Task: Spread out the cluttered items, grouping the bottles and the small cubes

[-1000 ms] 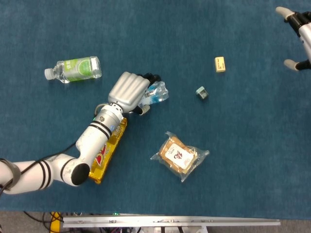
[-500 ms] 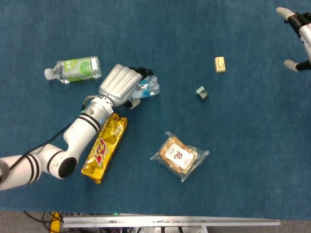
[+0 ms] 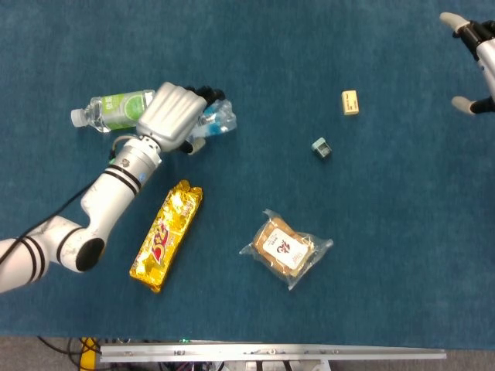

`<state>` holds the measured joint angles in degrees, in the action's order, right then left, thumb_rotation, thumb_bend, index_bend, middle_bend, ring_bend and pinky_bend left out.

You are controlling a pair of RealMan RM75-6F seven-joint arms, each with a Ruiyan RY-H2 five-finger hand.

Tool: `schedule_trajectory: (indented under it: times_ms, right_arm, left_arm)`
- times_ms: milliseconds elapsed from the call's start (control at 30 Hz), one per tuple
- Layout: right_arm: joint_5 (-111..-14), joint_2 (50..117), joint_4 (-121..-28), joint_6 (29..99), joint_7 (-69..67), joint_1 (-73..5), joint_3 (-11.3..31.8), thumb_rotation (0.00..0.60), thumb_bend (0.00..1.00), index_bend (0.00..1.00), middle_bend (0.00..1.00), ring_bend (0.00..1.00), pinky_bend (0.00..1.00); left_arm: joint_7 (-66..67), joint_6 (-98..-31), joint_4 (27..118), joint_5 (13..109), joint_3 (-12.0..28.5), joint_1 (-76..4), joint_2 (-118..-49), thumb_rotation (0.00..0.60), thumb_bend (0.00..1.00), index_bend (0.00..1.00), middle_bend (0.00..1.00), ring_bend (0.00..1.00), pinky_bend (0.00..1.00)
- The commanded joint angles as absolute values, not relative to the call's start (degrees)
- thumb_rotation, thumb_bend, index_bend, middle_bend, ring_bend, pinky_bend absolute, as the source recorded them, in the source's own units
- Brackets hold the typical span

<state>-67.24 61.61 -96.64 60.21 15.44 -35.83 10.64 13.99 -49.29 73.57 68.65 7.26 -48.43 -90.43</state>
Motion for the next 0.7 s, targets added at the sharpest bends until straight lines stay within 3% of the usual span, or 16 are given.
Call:
schedule_trajectory:
  times_ms: [33,700]
  right_arm:
    - [-67.3,61.7,-96.7,60.2,15.5,-35.8,10.6,0.6,0.0,0.15,0.33,0.32,0.47]
    - [-67.3,61.3,-98.2,60.3,16.1,-35.3,10.6,0.6,0.0,0.15,0.33,0.32,0.47]
  left_arm:
    - [13.4,-50.0,73.3,70.1,7.0,-48.1,-89.7,0.6,0.26,0.48,0.54,0.46,0.51]
    - [9.3,-52.4,66.1,77.7,3.2,-45.6,-91.1,0.6,0.26,0.48,0.52,0.44,0.51]
